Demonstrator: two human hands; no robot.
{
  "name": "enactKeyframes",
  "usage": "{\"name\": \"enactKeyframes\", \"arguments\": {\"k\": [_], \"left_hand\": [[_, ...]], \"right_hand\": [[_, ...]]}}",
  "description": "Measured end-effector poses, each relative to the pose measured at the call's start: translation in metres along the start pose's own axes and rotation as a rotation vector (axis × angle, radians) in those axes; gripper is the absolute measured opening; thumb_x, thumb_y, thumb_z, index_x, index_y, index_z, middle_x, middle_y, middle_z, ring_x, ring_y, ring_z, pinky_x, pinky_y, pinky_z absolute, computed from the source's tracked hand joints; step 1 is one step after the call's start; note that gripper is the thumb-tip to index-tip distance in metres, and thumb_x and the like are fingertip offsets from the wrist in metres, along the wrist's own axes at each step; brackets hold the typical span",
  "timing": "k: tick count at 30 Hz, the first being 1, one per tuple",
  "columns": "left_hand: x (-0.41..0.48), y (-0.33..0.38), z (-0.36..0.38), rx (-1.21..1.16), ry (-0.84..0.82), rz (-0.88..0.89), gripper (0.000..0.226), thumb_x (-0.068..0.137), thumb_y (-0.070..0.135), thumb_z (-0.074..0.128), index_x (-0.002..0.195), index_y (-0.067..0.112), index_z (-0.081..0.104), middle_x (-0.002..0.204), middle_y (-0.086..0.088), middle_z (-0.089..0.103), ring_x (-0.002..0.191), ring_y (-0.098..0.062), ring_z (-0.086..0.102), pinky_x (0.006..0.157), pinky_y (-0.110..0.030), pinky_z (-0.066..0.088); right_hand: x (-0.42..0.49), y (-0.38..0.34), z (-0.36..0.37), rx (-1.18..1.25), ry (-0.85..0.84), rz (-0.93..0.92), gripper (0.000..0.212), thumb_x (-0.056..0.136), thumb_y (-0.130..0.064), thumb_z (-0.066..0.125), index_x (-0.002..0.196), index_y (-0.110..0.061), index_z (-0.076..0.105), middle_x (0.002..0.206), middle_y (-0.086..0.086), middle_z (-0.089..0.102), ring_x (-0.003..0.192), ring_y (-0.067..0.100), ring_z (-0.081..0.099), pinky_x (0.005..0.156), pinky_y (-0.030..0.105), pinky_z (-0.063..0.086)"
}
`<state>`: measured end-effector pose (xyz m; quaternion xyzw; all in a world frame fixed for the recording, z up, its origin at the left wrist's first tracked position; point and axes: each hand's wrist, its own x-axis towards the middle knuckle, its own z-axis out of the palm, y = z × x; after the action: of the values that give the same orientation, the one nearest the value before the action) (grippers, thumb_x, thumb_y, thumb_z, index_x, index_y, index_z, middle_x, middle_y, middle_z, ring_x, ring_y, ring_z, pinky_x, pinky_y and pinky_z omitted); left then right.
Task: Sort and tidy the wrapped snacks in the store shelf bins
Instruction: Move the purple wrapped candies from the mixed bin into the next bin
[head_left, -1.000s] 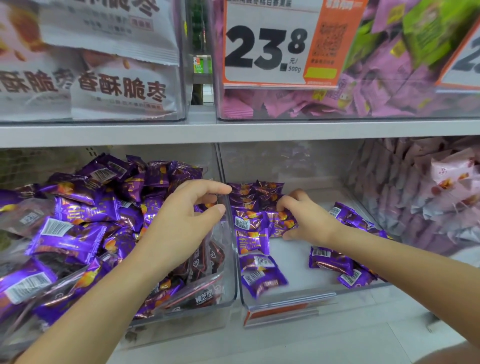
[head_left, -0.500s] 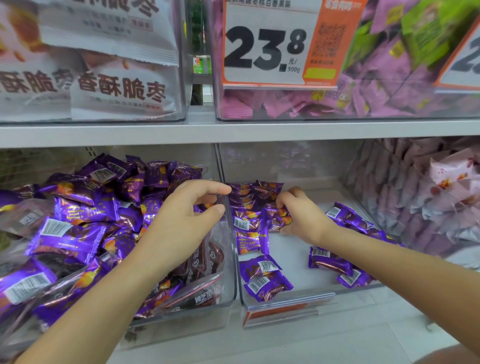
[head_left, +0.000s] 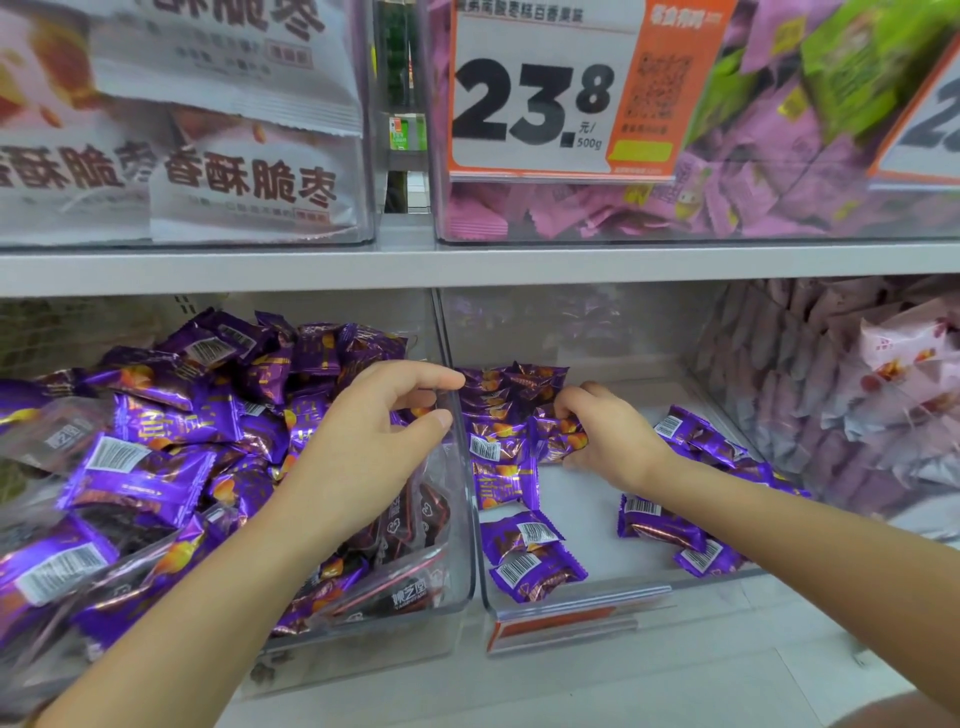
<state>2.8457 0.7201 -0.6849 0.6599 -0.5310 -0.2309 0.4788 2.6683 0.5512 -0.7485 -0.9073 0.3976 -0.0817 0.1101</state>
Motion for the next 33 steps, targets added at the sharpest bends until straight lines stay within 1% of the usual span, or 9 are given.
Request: {"name": "enactKeyframes", "arguments": {"k": [4, 7, 10, 12, 15, 18, 23, 28, 33], "left_hand": [[0.0000, 0.0002, -0.0002, 0.005, 0.000, 0.000, 0.031, 0.087, 0.009, 0.058, 0.102, 0.035, 0.064, 0.115, 0.011, 0.059, 0.104, 0.006, 0.054, 0.083, -0.011, 0.040], [0.0003, -0.0001, -0.0004, 0.010, 0.004, 0.005, 0.031, 0.087, 0.008, 0.058, 0.102, 0.035, 0.064, 0.115, 0.012, 0.059, 0.103, 0.006, 0.054, 0.082, -0.009, 0.040], [0.0004, -0.0002, -0.0003, 0.013, 0.004, 0.008, 0.031, 0.087, 0.008, 0.058, 0.101, 0.036, 0.064, 0.115, 0.012, 0.059, 0.103, 0.006, 0.054, 0.082, -0.008, 0.040], [0.0006, -0.0005, -0.0003, 0.017, 0.004, 0.008, 0.031, 0.087, 0.008, 0.058, 0.102, 0.035, 0.064, 0.115, 0.012, 0.059, 0.103, 0.006, 0.054, 0.081, -0.007, 0.040], [0.0008, -0.0004, -0.0004, 0.021, 0.006, 0.005, 0.031, 0.087, 0.009, 0.058, 0.102, 0.035, 0.064, 0.115, 0.012, 0.059, 0.102, 0.007, 0.054, 0.078, -0.004, 0.041], [0.0007, 0.0002, -0.0004, 0.026, 0.006, 0.003, 0.030, 0.088, 0.009, 0.057, 0.103, 0.034, 0.064, 0.114, 0.012, 0.058, 0.102, 0.008, 0.053, 0.075, 0.000, 0.040], [-0.0002, 0.0001, -0.0013, 0.023, 0.004, 0.003, 0.030, 0.088, 0.009, 0.058, 0.103, 0.035, 0.064, 0.114, 0.013, 0.058, 0.102, 0.010, 0.053, 0.074, 0.002, 0.039], [0.0000, 0.0004, -0.0014, 0.026, 0.001, 0.000, 0.030, 0.088, 0.011, 0.057, 0.105, 0.035, 0.064, 0.114, 0.014, 0.058, 0.101, 0.013, 0.052, 0.073, 0.004, 0.038], [-0.0002, 0.0003, -0.0011, 0.020, 0.005, 0.003, 0.030, 0.088, 0.009, 0.057, 0.103, 0.035, 0.064, 0.115, 0.014, 0.058, 0.102, 0.011, 0.053, 0.073, 0.002, 0.039]], "right_hand": [[0.0006, -0.0004, 0.0009, 0.025, -0.007, 0.001, 0.044, 0.073, -0.013, 0.074, 0.110, -0.010, 0.050, 0.108, 0.009, 0.048, 0.093, 0.028, 0.052, 0.077, 0.031, 0.043], [0.0000, 0.0005, 0.0008, 0.061, -0.010, -0.008, 0.045, 0.073, -0.011, 0.074, 0.113, -0.010, 0.051, 0.111, 0.009, 0.046, 0.096, 0.029, 0.052, 0.082, 0.034, 0.046], [0.0002, 0.0004, -0.0006, 0.056, -0.024, -0.002, 0.046, 0.075, -0.013, 0.072, 0.116, -0.011, 0.053, 0.114, 0.011, 0.045, 0.100, 0.031, 0.052, 0.085, 0.035, 0.047], [-0.0004, -0.0001, -0.0011, 0.014, -0.036, 0.004, 0.048, 0.076, -0.017, 0.071, 0.121, -0.015, 0.052, 0.117, 0.009, 0.046, 0.104, 0.031, 0.052, 0.085, 0.037, 0.048], [-0.0028, -0.0024, -0.0013, -0.143, -0.041, 0.013, 0.054, 0.079, -0.027, 0.069, 0.128, -0.023, 0.046, 0.124, 0.006, 0.044, 0.112, 0.029, 0.048, 0.083, 0.039, 0.049], [-0.0036, -0.0037, 0.0000, -0.239, -0.044, 0.001, 0.062, 0.078, -0.033, 0.070, 0.131, -0.025, 0.040, 0.126, 0.005, 0.041, 0.115, 0.029, 0.044, 0.082, 0.039, 0.049], [-0.0040, -0.0027, -0.0037, -0.126, -0.065, 0.031, 0.068, 0.072, -0.034, 0.075, 0.130, -0.025, 0.040, 0.124, 0.004, 0.042, 0.109, 0.027, 0.050, 0.082, 0.039, 0.050], [-0.0036, 0.0015, -0.0085, -0.015, -0.030, 0.066, 0.054, 0.074, -0.039, 0.074, 0.120, -0.024, 0.050, 0.115, 0.000, 0.046, 0.099, 0.022, 0.055, 0.079, 0.033, 0.049], [-0.0003, -0.0020, -0.0077, -0.023, -0.031, 0.050, 0.052, 0.074, -0.041, 0.073, 0.119, -0.025, 0.050, 0.115, 0.000, 0.046, 0.099, 0.021, 0.054, 0.076, 0.032, 0.047]]}}
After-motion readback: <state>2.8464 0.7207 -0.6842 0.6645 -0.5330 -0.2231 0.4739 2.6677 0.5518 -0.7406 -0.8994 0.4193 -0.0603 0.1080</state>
